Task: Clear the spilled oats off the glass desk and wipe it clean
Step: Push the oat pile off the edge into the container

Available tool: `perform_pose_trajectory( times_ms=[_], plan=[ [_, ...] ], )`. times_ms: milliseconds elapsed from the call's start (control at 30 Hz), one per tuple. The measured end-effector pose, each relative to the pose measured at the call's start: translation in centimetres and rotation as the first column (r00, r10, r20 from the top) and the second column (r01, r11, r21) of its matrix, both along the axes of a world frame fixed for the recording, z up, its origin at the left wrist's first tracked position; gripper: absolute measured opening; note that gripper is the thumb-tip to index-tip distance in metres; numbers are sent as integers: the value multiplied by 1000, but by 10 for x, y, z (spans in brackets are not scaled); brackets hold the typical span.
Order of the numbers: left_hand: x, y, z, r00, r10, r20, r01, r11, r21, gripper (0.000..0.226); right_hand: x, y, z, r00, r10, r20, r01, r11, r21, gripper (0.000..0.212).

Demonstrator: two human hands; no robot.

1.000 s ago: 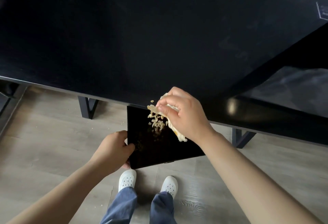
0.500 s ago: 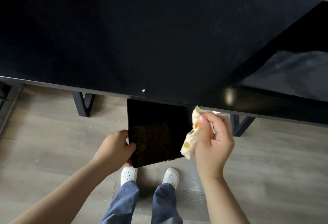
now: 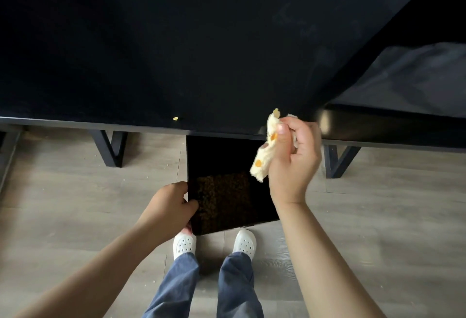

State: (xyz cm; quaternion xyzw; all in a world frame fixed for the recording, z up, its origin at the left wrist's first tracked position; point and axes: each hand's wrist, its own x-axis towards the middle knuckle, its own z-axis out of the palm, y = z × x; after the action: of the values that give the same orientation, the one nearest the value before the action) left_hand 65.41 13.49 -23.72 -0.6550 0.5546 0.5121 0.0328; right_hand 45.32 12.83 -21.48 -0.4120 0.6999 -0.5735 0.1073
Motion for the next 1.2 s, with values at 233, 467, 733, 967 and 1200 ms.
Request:
perform_pose_trajectory(
  times_ms=[233, 467, 733, 967, 1200],
  plan=[
    [18, -3, 3, 999, 43, -5, -43, 999, 11, 14, 48, -12, -2, 989, 149, -14, -149, 989, 25, 15],
    [52, -7, 2, 989, 146, -4, -146, 989, 6, 16, 78, -34, 11, 996, 36, -81, -22, 987, 161, 11],
    [81, -14, 3, 990, 138, 39, -136, 990, -37, 16, 98, -65, 19, 952, 235, -196, -177, 945, 274, 9],
    [92, -14, 5, 990, 141, 30, -140, 989, -54, 12, 103, -67, 24, 690, 639, -340, -524, 765, 374, 9],
    [103, -8, 10, 991, 133, -7, -133, 990, -40, 15, 108, -5, -11, 525, 764, -375, -563, 642, 520, 13]
  ],
)
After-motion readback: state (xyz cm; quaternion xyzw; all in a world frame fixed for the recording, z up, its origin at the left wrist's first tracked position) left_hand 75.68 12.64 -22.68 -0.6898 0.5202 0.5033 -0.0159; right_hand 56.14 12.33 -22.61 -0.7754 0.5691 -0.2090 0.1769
